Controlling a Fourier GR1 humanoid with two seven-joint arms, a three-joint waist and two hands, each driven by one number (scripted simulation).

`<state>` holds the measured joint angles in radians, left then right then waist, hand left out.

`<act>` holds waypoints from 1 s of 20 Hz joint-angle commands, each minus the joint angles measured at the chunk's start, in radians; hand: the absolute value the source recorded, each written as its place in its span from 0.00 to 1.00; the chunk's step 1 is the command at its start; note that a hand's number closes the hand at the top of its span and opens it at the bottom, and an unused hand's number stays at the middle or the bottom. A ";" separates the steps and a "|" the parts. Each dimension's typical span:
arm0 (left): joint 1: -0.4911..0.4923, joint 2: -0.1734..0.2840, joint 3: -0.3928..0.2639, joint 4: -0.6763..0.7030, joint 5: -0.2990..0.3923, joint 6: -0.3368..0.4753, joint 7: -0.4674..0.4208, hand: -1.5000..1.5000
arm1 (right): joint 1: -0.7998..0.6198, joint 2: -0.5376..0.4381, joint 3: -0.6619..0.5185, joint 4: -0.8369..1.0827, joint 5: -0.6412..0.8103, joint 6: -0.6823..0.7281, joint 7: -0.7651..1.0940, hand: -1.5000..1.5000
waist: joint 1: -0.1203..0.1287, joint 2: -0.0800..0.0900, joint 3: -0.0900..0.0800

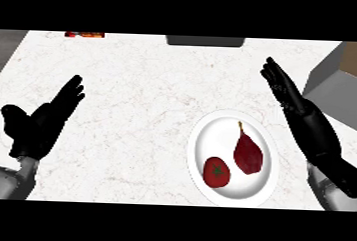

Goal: Pick the pear from the plate and place it in the cardboard box

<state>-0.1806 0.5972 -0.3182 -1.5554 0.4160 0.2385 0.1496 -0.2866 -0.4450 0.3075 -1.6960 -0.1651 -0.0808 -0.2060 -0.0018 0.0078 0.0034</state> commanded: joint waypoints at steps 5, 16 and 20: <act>-0.055 0.047 0.005 -0.034 -0.136 -0.026 -0.157 0.50 | 0.099 -0.056 -0.394 0.050 -0.368 0.076 -0.048 0.00 | -0.054 -0.010 0.003; -0.072 -0.034 -0.029 0.048 -0.226 -0.100 -0.281 0.50 | 0.188 -0.209 -0.424 0.460 -0.067 0.315 -0.481 0.00 | 0.004 -0.004 -0.002; -0.110 -0.071 -0.012 0.142 -0.236 -0.127 -0.318 0.50 | 0.213 -0.250 -0.371 0.369 0.043 0.292 -0.484 0.00 | -0.012 -0.006 -0.004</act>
<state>-0.2582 0.5663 -0.3350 -1.4999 0.2065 0.1236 -0.1276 -0.0921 -0.6589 -0.0973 -1.2777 -0.2151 0.2090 -0.6510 -0.0042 0.0032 0.0011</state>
